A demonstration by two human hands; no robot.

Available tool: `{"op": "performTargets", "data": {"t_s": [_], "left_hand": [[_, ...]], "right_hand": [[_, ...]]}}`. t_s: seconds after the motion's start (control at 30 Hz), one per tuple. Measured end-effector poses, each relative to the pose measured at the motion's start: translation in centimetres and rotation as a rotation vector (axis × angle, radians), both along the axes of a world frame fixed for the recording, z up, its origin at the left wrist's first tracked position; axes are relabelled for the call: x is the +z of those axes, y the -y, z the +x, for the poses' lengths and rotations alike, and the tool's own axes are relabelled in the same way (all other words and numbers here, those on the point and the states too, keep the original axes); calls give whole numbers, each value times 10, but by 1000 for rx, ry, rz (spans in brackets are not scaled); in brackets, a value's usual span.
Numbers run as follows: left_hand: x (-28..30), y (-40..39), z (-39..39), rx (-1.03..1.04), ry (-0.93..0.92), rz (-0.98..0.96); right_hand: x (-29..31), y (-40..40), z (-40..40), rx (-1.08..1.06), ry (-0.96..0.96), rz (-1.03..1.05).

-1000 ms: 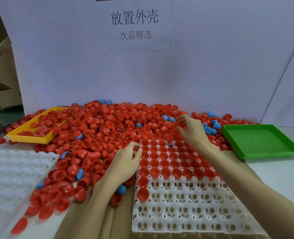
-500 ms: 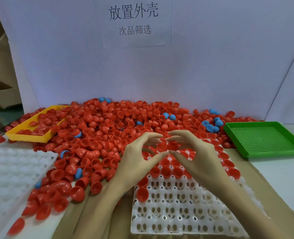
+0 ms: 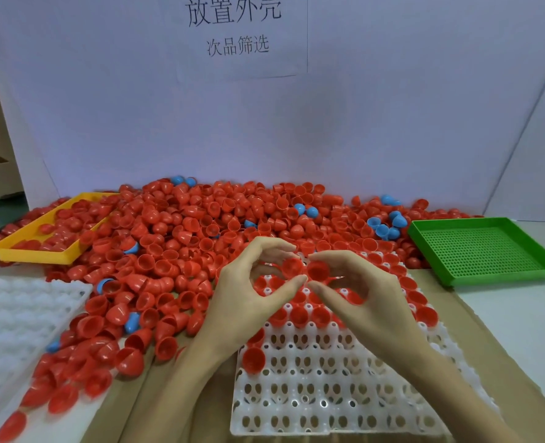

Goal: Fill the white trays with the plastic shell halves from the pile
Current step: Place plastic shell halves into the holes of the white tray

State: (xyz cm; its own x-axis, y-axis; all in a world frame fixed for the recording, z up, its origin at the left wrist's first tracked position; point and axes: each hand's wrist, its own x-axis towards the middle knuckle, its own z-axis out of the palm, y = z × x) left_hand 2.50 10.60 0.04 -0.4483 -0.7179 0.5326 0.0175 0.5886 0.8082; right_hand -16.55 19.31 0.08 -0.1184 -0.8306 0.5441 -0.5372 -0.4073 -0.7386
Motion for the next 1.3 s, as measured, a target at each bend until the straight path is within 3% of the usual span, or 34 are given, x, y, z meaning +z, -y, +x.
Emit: {"op": "performTargets", "data": {"t_s": [0.27, 0.6, 0.77, 0.93, 1.13, 1.3], "left_hand": [[-1, -1, -3, -32, 52, 127], [-3, 1, -3, -81, 64, 212], [-5, 1, -4, -19, 137, 117], [-5, 2, -3, -130, 130, 244], [2, 1, 0, -284, 42, 594], [3, 8, 10, -347, 50, 541]], "right_hand": [[-5, 0, 10, 56, 185, 60], [-6, -1, 12, 36, 252, 85], [-7, 1, 10, 8, 185, 66], [-14, 1, 14, 59, 45, 34], [-15, 1, 15, 22, -147, -21], [-14, 0, 17, 29, -200, -78]]}}
